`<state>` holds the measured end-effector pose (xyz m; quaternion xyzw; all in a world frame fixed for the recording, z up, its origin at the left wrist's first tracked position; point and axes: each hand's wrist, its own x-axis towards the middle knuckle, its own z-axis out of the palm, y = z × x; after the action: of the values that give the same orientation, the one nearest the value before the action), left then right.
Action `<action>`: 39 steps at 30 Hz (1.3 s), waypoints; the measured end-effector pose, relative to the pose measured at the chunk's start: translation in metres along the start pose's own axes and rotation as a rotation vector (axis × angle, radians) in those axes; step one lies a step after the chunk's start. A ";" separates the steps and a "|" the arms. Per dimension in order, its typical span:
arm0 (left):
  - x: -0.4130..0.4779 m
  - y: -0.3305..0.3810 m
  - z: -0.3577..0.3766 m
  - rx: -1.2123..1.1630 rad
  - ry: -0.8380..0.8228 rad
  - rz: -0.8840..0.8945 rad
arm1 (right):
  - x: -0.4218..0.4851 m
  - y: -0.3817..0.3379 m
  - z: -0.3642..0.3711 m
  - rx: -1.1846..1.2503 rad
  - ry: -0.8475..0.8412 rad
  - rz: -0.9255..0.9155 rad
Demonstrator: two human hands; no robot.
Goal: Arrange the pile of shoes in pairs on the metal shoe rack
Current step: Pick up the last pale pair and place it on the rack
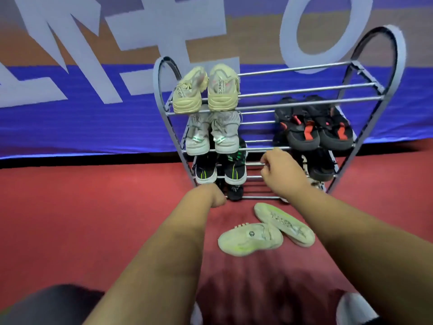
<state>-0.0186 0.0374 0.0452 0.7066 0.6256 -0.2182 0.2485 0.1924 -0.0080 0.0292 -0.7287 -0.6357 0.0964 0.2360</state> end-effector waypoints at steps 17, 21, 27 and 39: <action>0.128 -0.017 0.249 -1.036 -0.281 -0.507 | -0.080 0.201 0.186 -0.193 -0.627 0.533; 0.143 -0.021 0.258 -1.203 -0.061 -0.517 | -0.079 0.214 0.199 -0.214 -0.618 0.520; 0.164 -0.026 0.255 -0.959 0.046 -0.388 | -0.071 0.203 0.186 -0.159 -0.634 0.469; 0.173 -0.019 0.237 -0.875 0.114 -0.204 | -0.116 0.159 0.195 -0.077 -0.734 0.429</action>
<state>-0.0154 0.0258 -0.2489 0.4809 0.7380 0.0826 0.4661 0.2264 -0.0901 -0.2329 -0.7698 -0.5149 0.3726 -0.0588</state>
